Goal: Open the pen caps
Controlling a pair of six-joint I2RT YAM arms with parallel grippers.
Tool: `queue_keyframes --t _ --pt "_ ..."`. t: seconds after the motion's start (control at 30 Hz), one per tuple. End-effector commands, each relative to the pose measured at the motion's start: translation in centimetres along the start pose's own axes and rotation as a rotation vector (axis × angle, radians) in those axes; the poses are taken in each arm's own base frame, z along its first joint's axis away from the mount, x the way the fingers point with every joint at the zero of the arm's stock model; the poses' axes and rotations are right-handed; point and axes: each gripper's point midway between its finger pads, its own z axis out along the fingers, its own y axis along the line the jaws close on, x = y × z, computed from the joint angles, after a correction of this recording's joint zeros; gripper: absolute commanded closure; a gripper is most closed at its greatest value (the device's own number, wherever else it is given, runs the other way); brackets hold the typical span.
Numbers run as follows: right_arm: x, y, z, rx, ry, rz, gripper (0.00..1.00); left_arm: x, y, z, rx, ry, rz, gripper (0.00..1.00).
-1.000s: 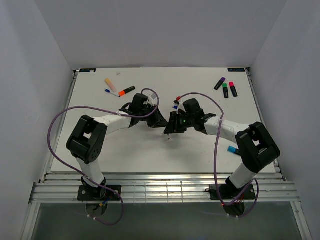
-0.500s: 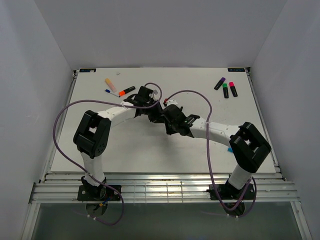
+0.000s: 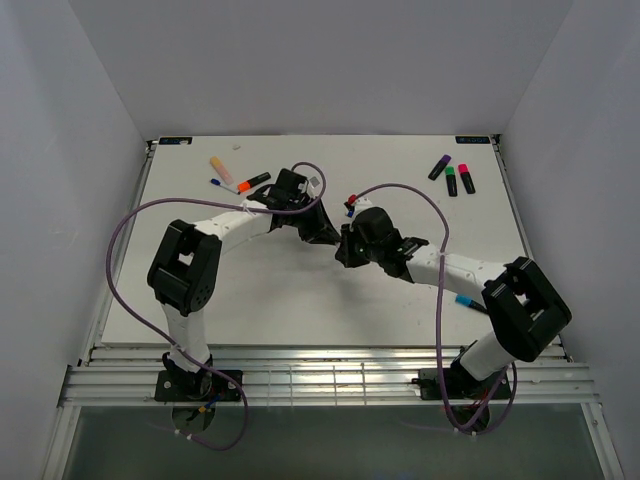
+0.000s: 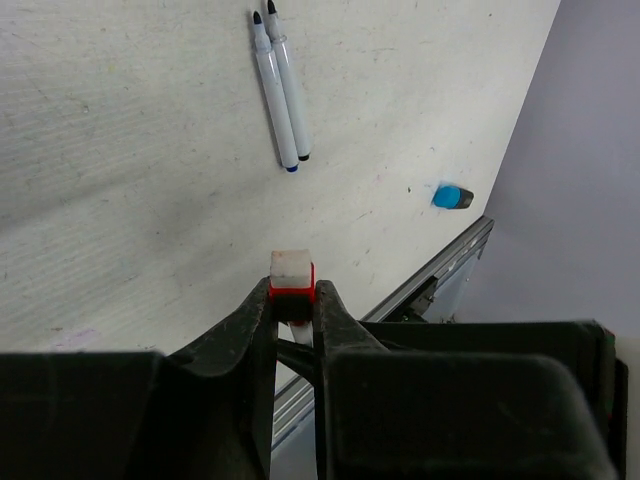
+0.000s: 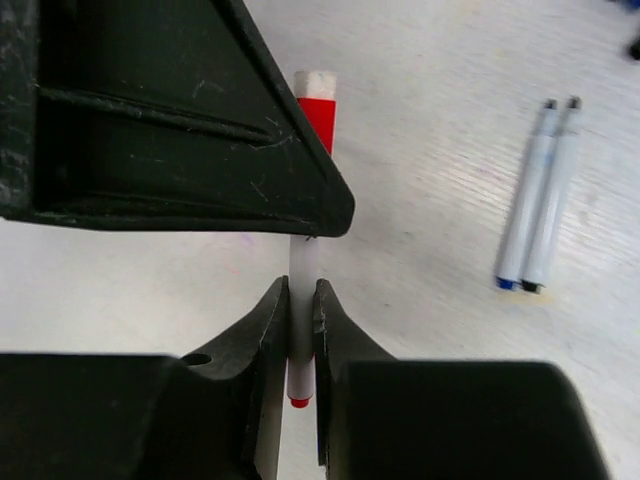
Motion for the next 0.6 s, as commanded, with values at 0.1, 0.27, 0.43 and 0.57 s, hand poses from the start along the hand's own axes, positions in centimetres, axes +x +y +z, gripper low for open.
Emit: queue_keyframes --t 0.1,0.27,0.43,0.57 --pt "3.6 5.5 -2.6 -0.553 0.153 0.126 0.92 -6.5 1.7 -3.1 -0.089 -0.257 0.050 1.00" --pt "3.8 5.6 -2.4 -0.581 0.146 0.153 0.92 -6.5 2.3 -3.0 -0.094 -0.255 0.040 1.00" --pt "4.9 -4.2 -1.4 0.213 0.188 -0.052 0.92 -6.7 3.9 -3.3 -0.146 -0.277 -0.028 1.00" --pt "2.1 -6.7 -3.6 0.466 0.065 -0.138 0.92 -6.9 6.2 -3.5 -0.190 -0.275 -0.132 1.00"
